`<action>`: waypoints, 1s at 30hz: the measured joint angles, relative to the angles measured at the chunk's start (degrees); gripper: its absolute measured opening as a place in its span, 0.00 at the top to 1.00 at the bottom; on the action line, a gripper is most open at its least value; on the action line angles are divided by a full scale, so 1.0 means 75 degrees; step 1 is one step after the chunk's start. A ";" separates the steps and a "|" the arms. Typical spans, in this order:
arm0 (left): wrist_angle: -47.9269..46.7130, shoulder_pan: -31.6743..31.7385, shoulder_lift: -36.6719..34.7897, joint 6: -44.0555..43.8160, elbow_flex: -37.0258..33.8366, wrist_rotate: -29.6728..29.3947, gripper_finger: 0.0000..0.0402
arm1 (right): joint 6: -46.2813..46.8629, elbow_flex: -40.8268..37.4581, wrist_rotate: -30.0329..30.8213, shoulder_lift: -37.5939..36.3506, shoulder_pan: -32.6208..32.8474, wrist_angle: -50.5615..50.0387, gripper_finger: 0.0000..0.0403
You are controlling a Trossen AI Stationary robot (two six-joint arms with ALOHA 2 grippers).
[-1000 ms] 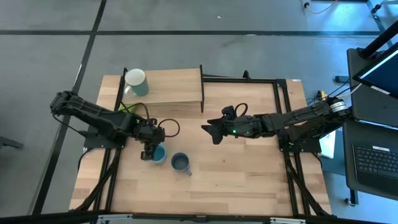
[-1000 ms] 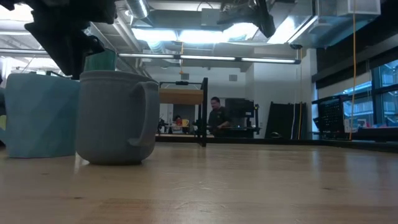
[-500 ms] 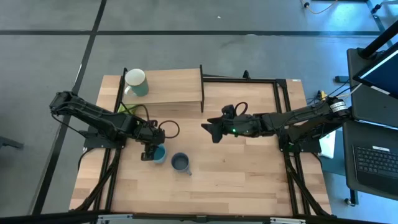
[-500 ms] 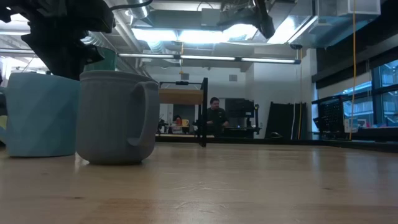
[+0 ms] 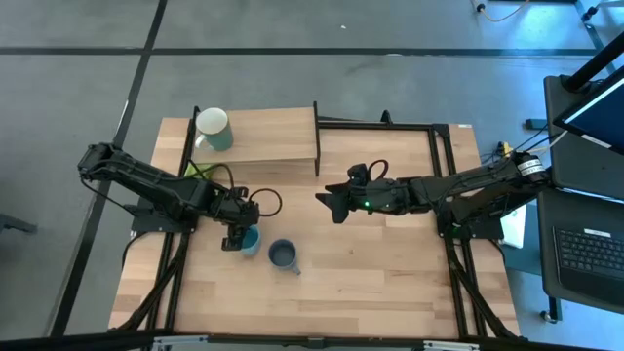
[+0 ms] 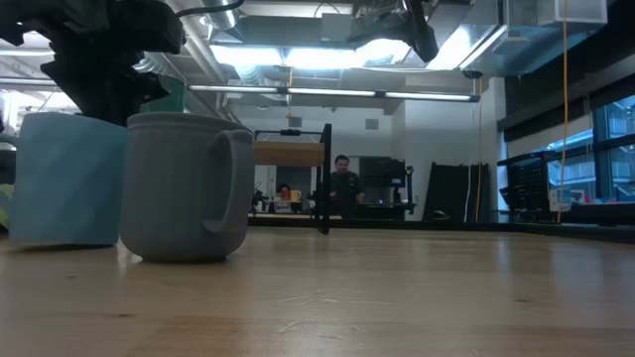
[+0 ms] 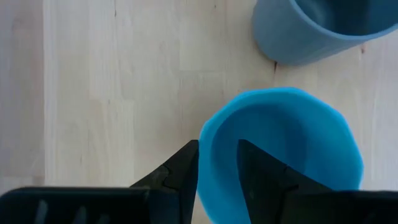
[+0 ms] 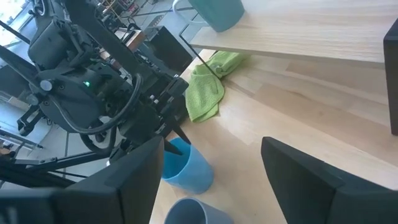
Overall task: Stack small to large cups/mugs on shelf
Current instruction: Put the light blue mug on the shelf
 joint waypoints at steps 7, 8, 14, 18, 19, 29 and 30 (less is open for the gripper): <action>-0.0074 -0.0003 0.0029 0.0037 0.0245 0.0125 0.74 | 0.0006 0.0001 -0.0040 0.0000 -0.0152 0.0000 0.33; -0.0112 -0.0002 0.0029 0.0037 0.0245 0.0117 0.74 | 0.0006 0.0000 -0.0073 0.0000 -0.0171 0.0000 0.33; -0.0274 -0.0137 0.0029 0.0357 0.0248 0.0084 0.74 | 0.0002 0.0002 -0.0127 0.0000 -0.0204 -0.0004 0.33; -0.0268 -0.0170 0.0026 0.0944 0.0257 0.0043 0.74 | 0.0019 0.0001 -0.0144 0.0000 -0.0204 -0.0038 0.33; -0.0266 -0.0135 0.0026 0.1024 0.0257 0.0030 0.74 | 0.0061 0.0000 -0.0146 0.0000 -0.0204 -0.0059 0.33; -0.0214 0.0035 0.0020 0.1538 0.0263 -0.0001 0.74 | 0.0185 0.0001 -0.0149 0.0000 -0.0204 -0.0149 0.33; -0.0216 0.0035 0.0020 0.1609 0.0263 0.0001 0.74 | 0.0186 0.0000 -0.0149 0.0000 -0.0204 -0.0149 0.33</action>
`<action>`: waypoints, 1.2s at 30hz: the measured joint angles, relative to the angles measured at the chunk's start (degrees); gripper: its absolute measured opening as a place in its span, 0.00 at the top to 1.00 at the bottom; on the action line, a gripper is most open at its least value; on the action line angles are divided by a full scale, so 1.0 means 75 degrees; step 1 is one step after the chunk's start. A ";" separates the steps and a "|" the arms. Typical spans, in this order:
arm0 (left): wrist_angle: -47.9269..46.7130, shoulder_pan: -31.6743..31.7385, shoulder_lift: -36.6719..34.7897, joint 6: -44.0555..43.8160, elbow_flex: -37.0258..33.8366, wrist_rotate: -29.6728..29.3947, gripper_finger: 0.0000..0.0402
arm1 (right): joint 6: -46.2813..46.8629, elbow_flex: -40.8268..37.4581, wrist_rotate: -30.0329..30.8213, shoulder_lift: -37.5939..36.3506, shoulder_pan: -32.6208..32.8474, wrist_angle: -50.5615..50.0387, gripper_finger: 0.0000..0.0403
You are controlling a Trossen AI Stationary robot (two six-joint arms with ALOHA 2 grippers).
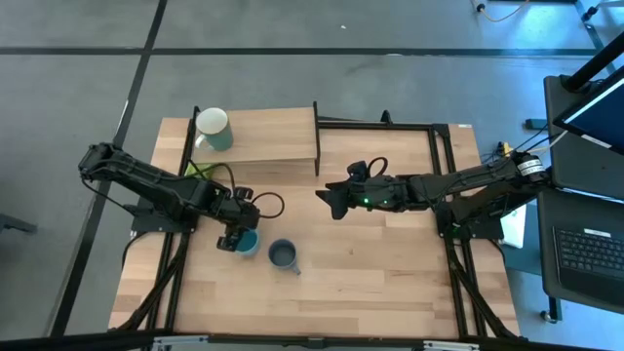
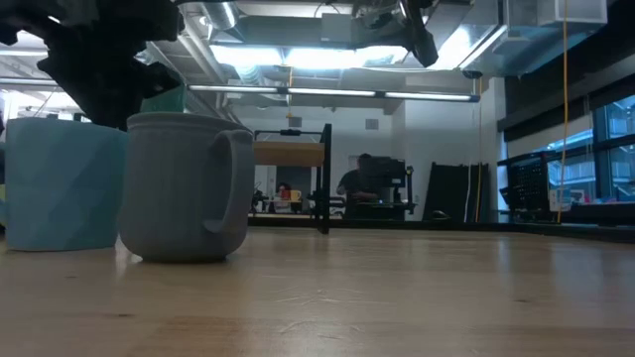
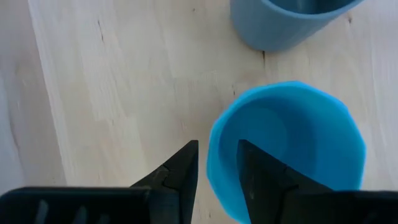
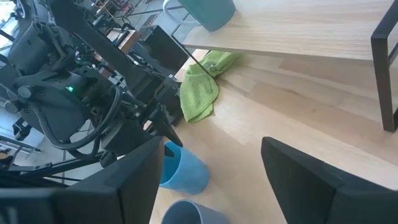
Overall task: Stack small to large cups/mugs on shelf
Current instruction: Put the light blue mug on the shelf
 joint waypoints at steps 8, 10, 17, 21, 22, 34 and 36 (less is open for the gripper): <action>0.0180 0.0043 0.0191 0.0367 -0.0095 0.0002 0.74 | 0.0024 0.0003 0.0003 0.0000 0.0003 0.0003 0.33; 0.0187 0.0052 0.0306 0.0430 -0.0117 0.0002 0.74 | 0.0024 0.0000 0.0003 0.0000 0.0003 -0.0003 0.33; 0.0211 0.0121 0.0455 0.0601 -0.0117 0.0038 0.74 | 0.0024 0.0000 0.0003 0.0000 0.0003 -0.0015 0.33; 0.0201 0.0255 0.0455 0.0579 -0.0117 0.0067 0.74 | 0.0015 0.0000 0.0003 0.0000 0.0003 -0.0020 0.33; 0.0175 0.0295 0.0455 0.0497 -0.0117 0.0086 0.75 | 0.0013 0.0003 0.0003 0.0000 0.0003 -0.0021 0.33; -0.0235 0.0548 0.0493 -0.0115 -0.0102 0.0547 0.97 | -0.0002 0.0002 0.0004 0.0000 0.0003 -0.0152 0.33; -0.0251 0.0545 0.0495 -0.0397 -0.0108 0.0522 0.96 | -0.0002 0.0000 0.0004 0.0000 0.0004 -0.0179 0.33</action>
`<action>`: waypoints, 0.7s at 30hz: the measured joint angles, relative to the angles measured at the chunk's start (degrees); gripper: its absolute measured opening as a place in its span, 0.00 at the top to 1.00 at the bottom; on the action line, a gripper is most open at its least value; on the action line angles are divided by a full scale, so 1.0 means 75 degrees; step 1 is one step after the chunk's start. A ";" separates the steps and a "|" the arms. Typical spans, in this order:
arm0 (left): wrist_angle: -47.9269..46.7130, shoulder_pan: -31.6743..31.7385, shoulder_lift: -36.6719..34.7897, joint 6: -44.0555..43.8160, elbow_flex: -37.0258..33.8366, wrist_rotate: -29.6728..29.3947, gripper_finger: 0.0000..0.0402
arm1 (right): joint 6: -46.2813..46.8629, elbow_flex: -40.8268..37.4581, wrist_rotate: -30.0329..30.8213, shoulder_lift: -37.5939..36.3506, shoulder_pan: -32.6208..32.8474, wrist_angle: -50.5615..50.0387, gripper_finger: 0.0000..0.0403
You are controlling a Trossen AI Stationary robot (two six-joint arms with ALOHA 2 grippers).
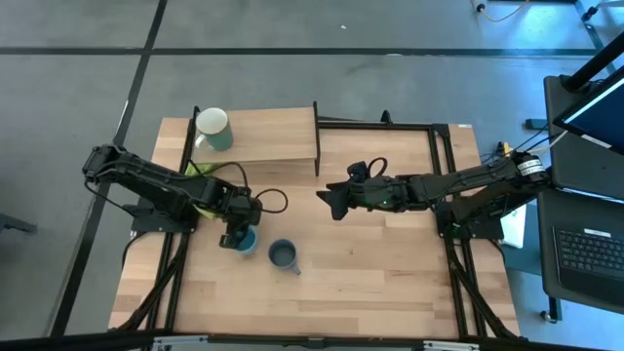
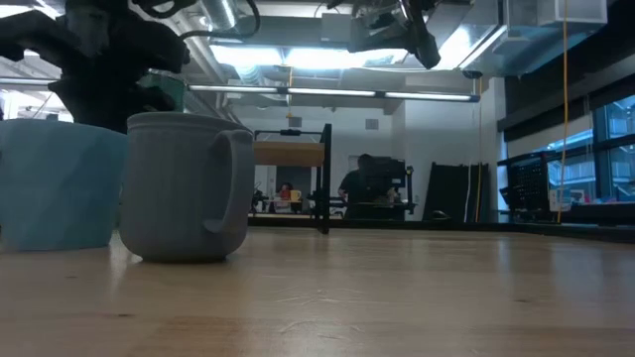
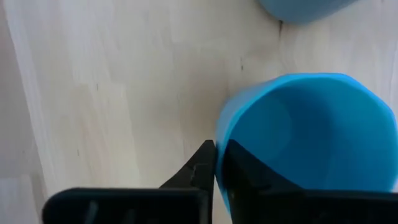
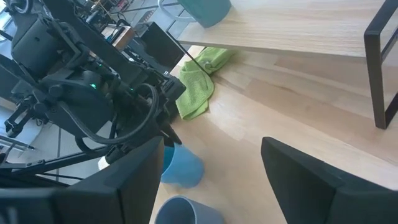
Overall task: Stack small to large cups/mugs on shelf
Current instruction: Put the light blue mug on the shelf
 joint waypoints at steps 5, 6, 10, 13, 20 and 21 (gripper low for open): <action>-0.0072 0.0000 0.0006 -0.1628 -0.0003 -0.0139 0.97 | -0.0018 0.0001 0.0001 0.0000 -0.0003 -0.0016 0.33; -0.0138 0.0000 0.0006 -0.2077 -0.0001 -0.0153 0.97 | -0.0026 0.0001 0.0003 0.0000 -0.0011 -0.0019 0.33; -0.0327 -0.0028 0.0003 -0.3916 0.0000 -0.0296 0.97 | -0.0039 0.0001 0.0007 0.0000 -0.0079 -0.0019 0.33; -0.0403 -0.0184 0.0003 -0.5081 0.0000 -0.0566 0.97 | -0.0179 0.0000 0.0007 0.0000 -0.0145 -0.0016 0.33; -0.0898 -0.0480 0.0000 -0.7871 0.0003 -0.0689 0.97 | -0.0245 0.0000 0.0004 0.0000 -0.0153 -0.0019 0.33; -0.0907 -0.0551 0.0000 -0.8045 0.0003 -0.0745 0.97 | -0.0268 0.0003 0.0004 0.0000 -0.0153 -0.0019 0.33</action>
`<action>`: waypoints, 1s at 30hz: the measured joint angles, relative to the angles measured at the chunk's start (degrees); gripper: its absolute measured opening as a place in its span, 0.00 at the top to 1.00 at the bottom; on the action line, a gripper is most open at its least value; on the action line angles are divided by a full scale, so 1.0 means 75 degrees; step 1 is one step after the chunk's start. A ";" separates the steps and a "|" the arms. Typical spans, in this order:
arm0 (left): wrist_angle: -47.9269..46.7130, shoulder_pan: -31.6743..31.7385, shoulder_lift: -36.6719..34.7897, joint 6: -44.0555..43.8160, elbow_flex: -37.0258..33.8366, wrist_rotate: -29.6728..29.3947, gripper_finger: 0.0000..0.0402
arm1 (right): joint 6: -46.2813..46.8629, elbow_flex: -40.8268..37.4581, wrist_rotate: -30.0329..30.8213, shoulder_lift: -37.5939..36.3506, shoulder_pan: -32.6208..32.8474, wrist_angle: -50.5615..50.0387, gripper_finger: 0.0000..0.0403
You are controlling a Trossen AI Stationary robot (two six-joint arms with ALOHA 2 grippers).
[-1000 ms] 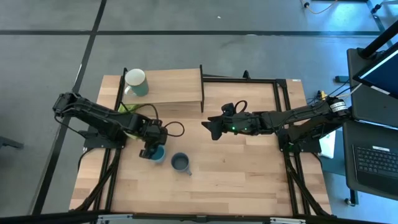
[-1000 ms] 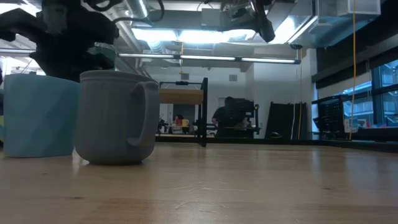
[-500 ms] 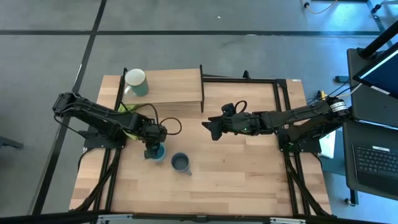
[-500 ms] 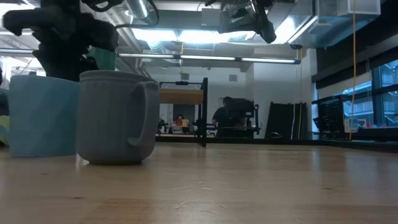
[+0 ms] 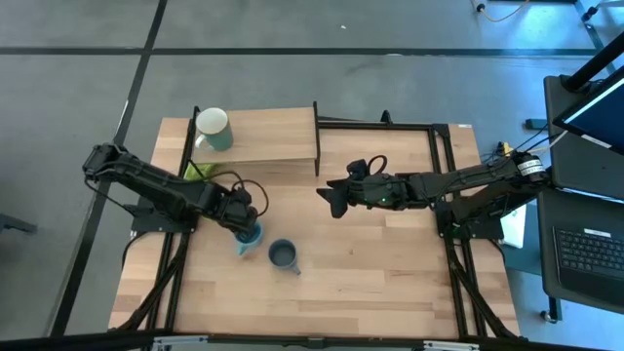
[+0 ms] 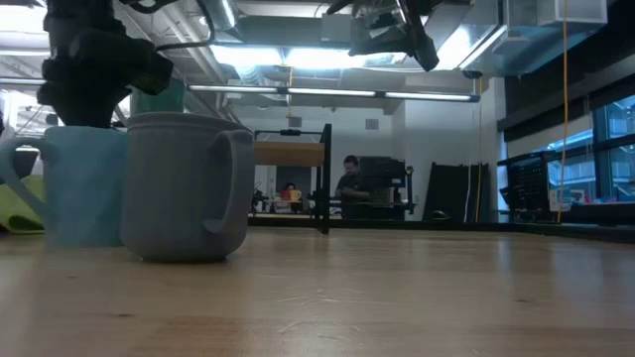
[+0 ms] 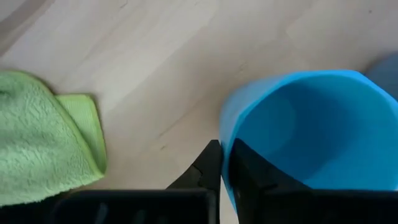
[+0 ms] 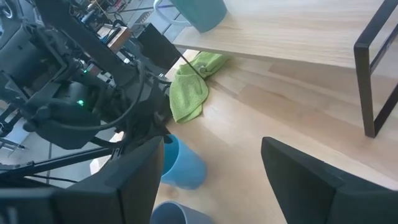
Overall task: Stack small to large cups/mugs on shelf
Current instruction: Put the light blue mug on the shelf
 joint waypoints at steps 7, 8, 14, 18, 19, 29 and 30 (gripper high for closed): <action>0.0031 -0.0260 0.0028 -0.0487 0.0110 -0.0153 0.95 | -0.0148 -0.0003 -0.0133 0.0000 0.0000 0.0000 0.33; 0.0011 -0.0298 0.0035 -0.0391 0.0167 -0.0210 0.94 | -0.0153 -0.0002 -0.0162 0.0000 0.0000 0.0000 0.33; -0.0209 -0.0423 0.0035 -0.0082 0.0684 -0.0933 0.83 | -0.0189 -0.0002 -0.0198 0.0000 0.0000 0.0000 0.33; -0.0635 -0.0422 0.0030 0.0156 0.0986 -0.0986 0.78 | -0.0192 -0.0001 -0.0207 0.0000 0.0000 0.0000 0.33; -0.0776 -0.0420 0.0027 0.0175 0.1035 -0.0988 0.77 | -0.0192 -0.0003 -0.0206 0.0000 0.0000 0.0000 0.33; -0.2020 -0.1919 -0.0045 0.2381 0.1466 -0.1670 0.74 | -0.0202 -0.0003 -0.0207 0.0000 0.0000 0.0049 0.33; -0.1994 -0.2256 -0.0080 0.2842 0.1496 -0.1890 0.74 | -0.0271 -0.0003 -0.0207 0.0000 0.0001 0.0092 0.33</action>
